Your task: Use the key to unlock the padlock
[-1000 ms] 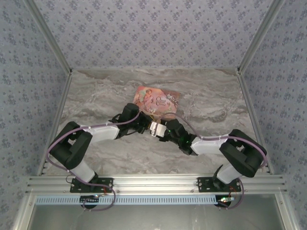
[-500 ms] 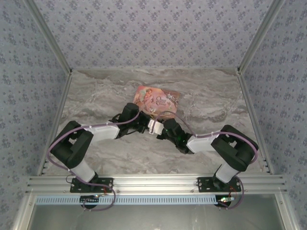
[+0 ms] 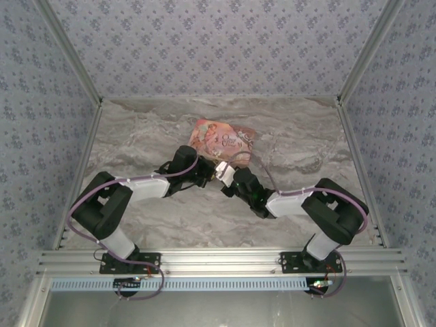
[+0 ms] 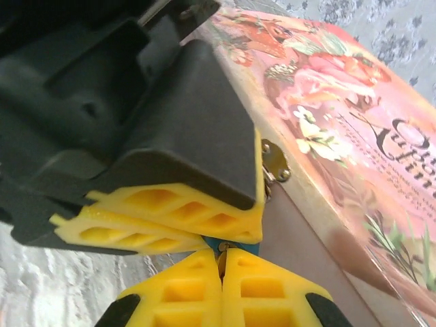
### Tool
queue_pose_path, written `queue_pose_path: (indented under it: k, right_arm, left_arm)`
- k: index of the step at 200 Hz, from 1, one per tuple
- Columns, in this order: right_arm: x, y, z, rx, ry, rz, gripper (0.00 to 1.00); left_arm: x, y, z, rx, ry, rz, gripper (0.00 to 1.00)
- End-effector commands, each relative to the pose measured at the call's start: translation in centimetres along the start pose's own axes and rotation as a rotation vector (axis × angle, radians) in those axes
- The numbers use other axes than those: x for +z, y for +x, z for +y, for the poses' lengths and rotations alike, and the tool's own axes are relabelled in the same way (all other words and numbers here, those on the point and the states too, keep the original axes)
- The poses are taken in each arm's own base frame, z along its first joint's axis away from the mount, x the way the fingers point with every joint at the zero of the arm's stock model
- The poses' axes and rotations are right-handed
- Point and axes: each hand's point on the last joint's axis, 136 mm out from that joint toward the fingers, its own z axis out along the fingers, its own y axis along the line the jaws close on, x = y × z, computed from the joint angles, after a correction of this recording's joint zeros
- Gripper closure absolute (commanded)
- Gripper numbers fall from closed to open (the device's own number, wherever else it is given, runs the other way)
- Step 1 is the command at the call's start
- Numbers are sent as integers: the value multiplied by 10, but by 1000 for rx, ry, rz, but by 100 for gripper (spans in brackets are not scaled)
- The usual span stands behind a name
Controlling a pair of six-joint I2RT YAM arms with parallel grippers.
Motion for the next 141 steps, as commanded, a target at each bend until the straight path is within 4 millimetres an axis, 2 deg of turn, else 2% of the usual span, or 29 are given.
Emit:
queue_pose_path:
  k: [1,16,45,52,66,75,108,141]
  right_arm:
    - [1,-6,-14,321,20,0,100]
    - [2,-4,-11,410,-12,-5,100]
    - [5,7,-8,440,-20,25,100]
    - [5,10,-10,465,-25,30,100]
    - [6,13,-9,533,-54,38,100]
    - [5,15,-8,575,-66,44,100]
    - [3,22,-8,800,-119,67,100]
    - [1,39,-7,1084,-157,102,100]
  left_arm:
    - [-1,6,-11,-3,45,24,100]
    - [0,6,-10,-3,46,24,100]
    - [1,4,-7,0,44,17,100]
    - [1,4,-6,4,42,14,95]
    - [-1,2,-5,15,37,5,76]
    - [-2,1,-4,24,34,-4,68]
    - [-19,-8,-2,67,25,-47,49]
    - [-50,-23,-7,148,-9,-124,36]
